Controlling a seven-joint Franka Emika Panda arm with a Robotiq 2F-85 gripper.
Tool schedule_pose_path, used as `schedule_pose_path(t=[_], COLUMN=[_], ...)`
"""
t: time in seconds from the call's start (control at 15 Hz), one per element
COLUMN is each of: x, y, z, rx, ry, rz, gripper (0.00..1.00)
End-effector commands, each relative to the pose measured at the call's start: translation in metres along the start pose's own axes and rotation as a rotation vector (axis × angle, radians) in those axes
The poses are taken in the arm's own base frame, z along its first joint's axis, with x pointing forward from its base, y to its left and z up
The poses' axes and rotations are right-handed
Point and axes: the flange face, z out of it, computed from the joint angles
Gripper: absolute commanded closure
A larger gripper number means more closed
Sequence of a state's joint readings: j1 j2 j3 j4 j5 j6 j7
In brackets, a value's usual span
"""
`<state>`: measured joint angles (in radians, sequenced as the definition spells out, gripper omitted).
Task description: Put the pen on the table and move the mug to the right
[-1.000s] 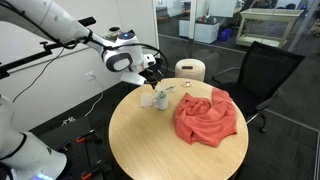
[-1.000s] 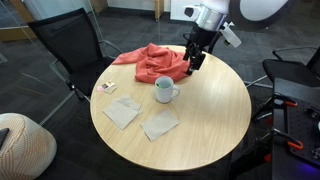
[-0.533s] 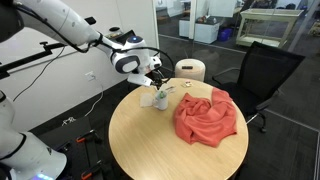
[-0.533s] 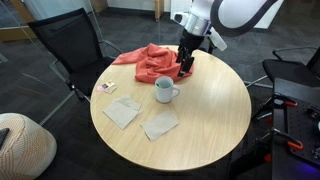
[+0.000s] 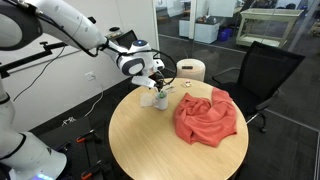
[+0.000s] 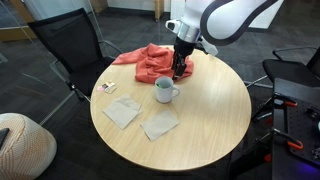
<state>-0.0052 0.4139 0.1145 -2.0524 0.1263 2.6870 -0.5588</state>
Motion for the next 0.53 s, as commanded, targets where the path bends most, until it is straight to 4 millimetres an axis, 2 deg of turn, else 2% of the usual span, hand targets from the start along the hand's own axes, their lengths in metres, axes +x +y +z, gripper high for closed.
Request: schedule_pose_path(t=[0.0,0.07,0.2,0.27,0.4,0.47], x=[0.013,0.015,0.017,0.019,0.021,0.022], y=[0.003,0.003,0.003,0.003,0.003,0.004], z=[0.008,0.01,0.017,0.019,0.024,0.026], rx=[0.005,0.005,0.007,0.007,0.007,0.008], ry=[-0.012,-0.015,-0.02,-0.022,-0.027,-0.029], rz=[0.019,0.023,0.023,0.027,0.025,0.027], gripper=[0.38,0.39,0.52,0.52,0.63,0.64])
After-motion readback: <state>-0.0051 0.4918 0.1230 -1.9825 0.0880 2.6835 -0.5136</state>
